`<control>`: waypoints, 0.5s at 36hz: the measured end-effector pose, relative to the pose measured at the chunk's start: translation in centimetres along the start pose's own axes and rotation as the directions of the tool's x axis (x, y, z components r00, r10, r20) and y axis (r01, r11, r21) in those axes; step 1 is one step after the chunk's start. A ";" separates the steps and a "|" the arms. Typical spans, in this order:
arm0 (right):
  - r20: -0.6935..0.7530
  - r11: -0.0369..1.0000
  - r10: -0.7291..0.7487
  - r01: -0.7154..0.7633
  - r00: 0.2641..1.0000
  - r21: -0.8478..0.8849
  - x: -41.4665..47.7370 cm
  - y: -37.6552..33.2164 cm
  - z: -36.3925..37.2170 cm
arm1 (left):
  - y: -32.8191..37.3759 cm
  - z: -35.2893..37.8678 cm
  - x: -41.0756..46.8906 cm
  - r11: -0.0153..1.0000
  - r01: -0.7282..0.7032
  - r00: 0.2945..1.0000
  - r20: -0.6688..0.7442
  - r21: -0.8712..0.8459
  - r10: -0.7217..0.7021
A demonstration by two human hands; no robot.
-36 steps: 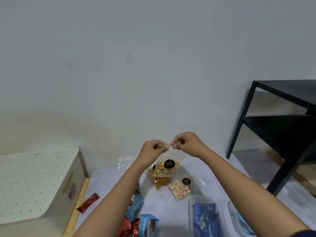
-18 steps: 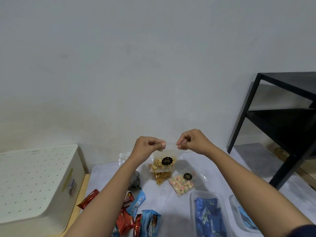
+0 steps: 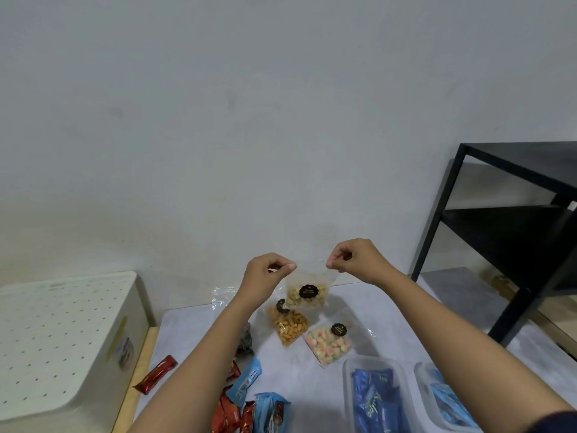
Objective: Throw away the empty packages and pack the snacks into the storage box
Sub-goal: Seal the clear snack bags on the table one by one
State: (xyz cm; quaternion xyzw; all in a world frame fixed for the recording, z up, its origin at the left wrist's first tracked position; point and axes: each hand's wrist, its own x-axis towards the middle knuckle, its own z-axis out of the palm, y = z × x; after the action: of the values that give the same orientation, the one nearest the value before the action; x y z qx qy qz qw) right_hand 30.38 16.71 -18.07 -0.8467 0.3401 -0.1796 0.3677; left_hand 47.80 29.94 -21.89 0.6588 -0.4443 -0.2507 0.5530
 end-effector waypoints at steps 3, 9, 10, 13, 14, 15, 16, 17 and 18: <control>0.006 0.999 -0.017 0.017 1.000 -0.046 0.2 -0.2 0.1 | 0.4 0.3 0.0 0.996 -0.076 0.997 -0.024 0.036 0.077; 0.090 1.000 -0.006 0.005 0.996 0.011 -0.2 0.1 0.3 | 0.0 0.7 0.1 0.991 -0.115 0.993 -0.027 0.072 0.117; 0.112 1.000 -0.006 0.003 0.994 0.031 -0.4 0.2 0.4 | -0.2 0.8 0.0 0.992 -0.104 0.994 -0.015 0.077 0.105; 0.187 0.996 -0.018 0.000 0.982 0.093 -1.0 0.8 1.5 | -1.3 1.0 -0.2 0.991 -0.088 0.996 0.024 0.101 0.086; 0.206 0.994 -0.019 -0.004 0.978 0.107 -1.1 0.9 2.1 | -1.6 1.2 -0.3 0.990 -0.087 0.996 0.043 0.110 0.082; 0.220 0.994 -0.018 -0.006 0.975 0.109 -1.1 1.1 2.7 | -1.8 1.4 -0.5 0.989 -0.085 0.995 0.061 0.118 0.078; 0.231 0.995 -0.017 -0.006 0.973 0.100 -1.1 1.2 3.2 | -2.0 1.6 -0.7 0.989 -0.083 0.994 0.076 0.121 0.074; 0.239 0.996 -0.017 -0.004 0.971 0.084 -1.2 1.3 3.7 | -2.2 1.8 -0.8 0.989 -0.081 0.994 0.087 0.127 0.070; 0.244 0.998 -0.018 0.002 0.969 0.066 -1.2 1.5 4.0 | -2.4 2.0 -0.9 0.989 -0.076 0.993 0.095 0.129 0.064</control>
State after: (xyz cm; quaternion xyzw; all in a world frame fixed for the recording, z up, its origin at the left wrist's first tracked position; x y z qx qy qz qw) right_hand 31.12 18.87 -21.91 -0.8515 0.2820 -0.0865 0.4336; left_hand 46.46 29.73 -24.80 0.6658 -0.5075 -0.2308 0.4959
